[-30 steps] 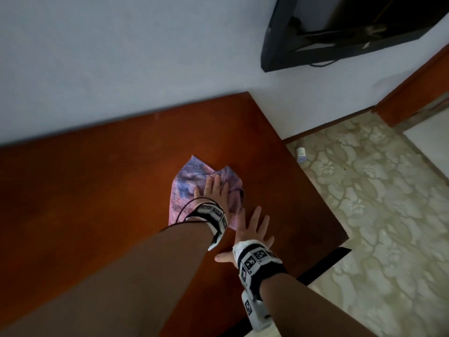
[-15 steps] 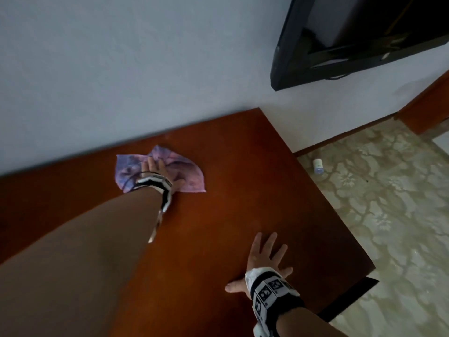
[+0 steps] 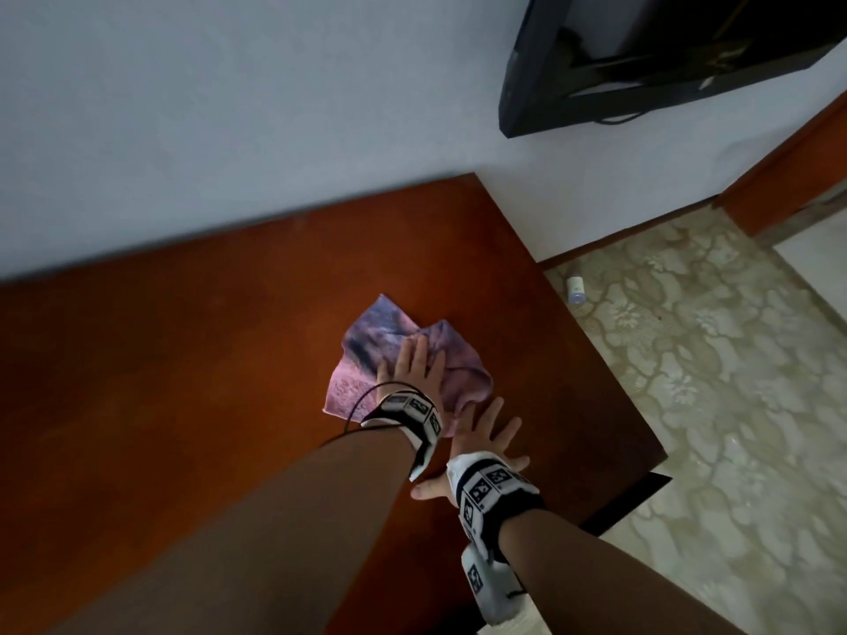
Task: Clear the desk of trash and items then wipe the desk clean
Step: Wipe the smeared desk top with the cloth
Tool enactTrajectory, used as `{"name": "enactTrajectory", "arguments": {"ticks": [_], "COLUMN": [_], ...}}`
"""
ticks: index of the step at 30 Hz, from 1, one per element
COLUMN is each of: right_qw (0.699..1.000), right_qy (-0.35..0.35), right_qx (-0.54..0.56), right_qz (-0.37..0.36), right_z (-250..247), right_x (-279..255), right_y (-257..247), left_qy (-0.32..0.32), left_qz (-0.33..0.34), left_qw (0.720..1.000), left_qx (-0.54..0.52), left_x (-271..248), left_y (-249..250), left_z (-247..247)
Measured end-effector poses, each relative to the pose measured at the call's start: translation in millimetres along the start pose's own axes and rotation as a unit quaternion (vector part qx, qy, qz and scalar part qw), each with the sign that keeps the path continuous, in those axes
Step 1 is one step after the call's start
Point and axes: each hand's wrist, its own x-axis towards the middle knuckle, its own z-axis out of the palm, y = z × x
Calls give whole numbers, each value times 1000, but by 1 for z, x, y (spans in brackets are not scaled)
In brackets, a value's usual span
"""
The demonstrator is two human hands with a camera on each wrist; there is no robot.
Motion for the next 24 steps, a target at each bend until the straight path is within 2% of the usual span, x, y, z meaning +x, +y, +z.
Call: {"name": "enactTrajectory", "arguments": {"ticks": [3,6,10,13,15,18,21,23,24], "right_qw": [1000,999,999,999,997,993,987,985,984], "right_qy": [23,34,33,38,49,63,83,98,109], "right_qx": [1,3,-10,-30,-56,-101,-135,-142,-143], "right_qz": [1,0,-2,1,12,20,31,15,1], "right_z": [5,6,1,3,3,6,6,7,6], "right_x": [-1,-3,-11,-8,-6,-6,-11,-23,-30], "right_y": [-1,-2,-2,-6,-7,-13,-19,-27,-31], "left_qy": [21,26,50,33,29,43,56,2,-26], "left_qz": [-4,-76,-214,-305,-321,-285,-189,-111,-107], "left_qw": [999,993,968,947,941,953,979,989,987], "left_qx": [-38,-86,-123,-97,-98,-88,-56,-100,-114], "left_x": [-6,-29,-79,-128,-153,-181,-214,-239,-249], "left_y": [-15,-54,-168,-257,-278,-242,-159,-129,-127], "left_z": [-1,0,19,47,70,111,126,137,141]}}
